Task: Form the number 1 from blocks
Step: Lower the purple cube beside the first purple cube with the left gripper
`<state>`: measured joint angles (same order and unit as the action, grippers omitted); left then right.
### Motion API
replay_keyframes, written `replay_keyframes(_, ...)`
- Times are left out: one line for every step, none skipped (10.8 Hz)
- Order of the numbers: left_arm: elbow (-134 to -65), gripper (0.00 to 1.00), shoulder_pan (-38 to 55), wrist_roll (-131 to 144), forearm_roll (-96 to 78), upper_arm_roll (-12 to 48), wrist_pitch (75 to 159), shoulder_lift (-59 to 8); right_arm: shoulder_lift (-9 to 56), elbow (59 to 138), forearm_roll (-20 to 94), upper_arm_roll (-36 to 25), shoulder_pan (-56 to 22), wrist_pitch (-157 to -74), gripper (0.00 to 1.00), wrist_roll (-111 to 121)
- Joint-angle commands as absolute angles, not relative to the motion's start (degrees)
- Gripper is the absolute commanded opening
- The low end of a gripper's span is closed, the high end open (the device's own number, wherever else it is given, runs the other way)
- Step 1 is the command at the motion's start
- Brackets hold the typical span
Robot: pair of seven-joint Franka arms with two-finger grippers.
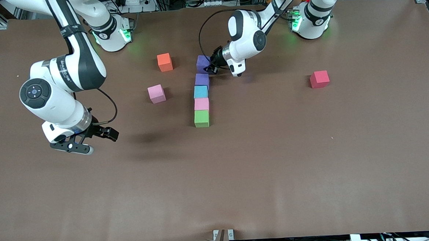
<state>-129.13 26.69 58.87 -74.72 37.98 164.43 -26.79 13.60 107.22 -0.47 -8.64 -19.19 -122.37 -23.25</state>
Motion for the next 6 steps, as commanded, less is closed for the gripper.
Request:
replay_keyframes(-127.88, 0.0, 26.19, 56.16, -77.87, 38.23, 165.41, -27.6, 13.27, 106.96, -0.53, -8.0, -18.72, -122.61, 1.0, -24.08)
replay_keyframes(-127.45, 0.0, 26.19, 56.16, -78.39, 38.15, 165.58, -27.68, 13.36, 106.61, -0.53, -8.0, -18.63, -122.78, 1.0, -24.08)
replay_keyframes(-127.44, 0.0, 26.19, 56.16, -78.4, 38.14, 165.76, -27.69, 13.88, 104.78, -0.53, -8.0, -18.89, -122.17, 1.0, -24.08)
replay_keyframes(-127.44, 0.0, 26.1, 56.25, -78.4, 38.06, 165.76, -27.69, 15.02, 103.9, -0.61, -8.0, -18.98, -122.08, 1.0, -24.0)
replay_keyframes(-127.35, 0.0, 25.93, 56.16, -78.4, 38.06, 165.76, -27.69, 15.03, 103.71, -0.62, -8.0, -18.81, -122.08, 1.0, -23.91)
replay_keyframes(-127.09, 0.0, 25.93, 56.16, -78.4, 38.06, 165.76, -27.69, 15.03, 103.71, -0.62, -8.0, -19.42, -122.08, 1.0, -24.08)
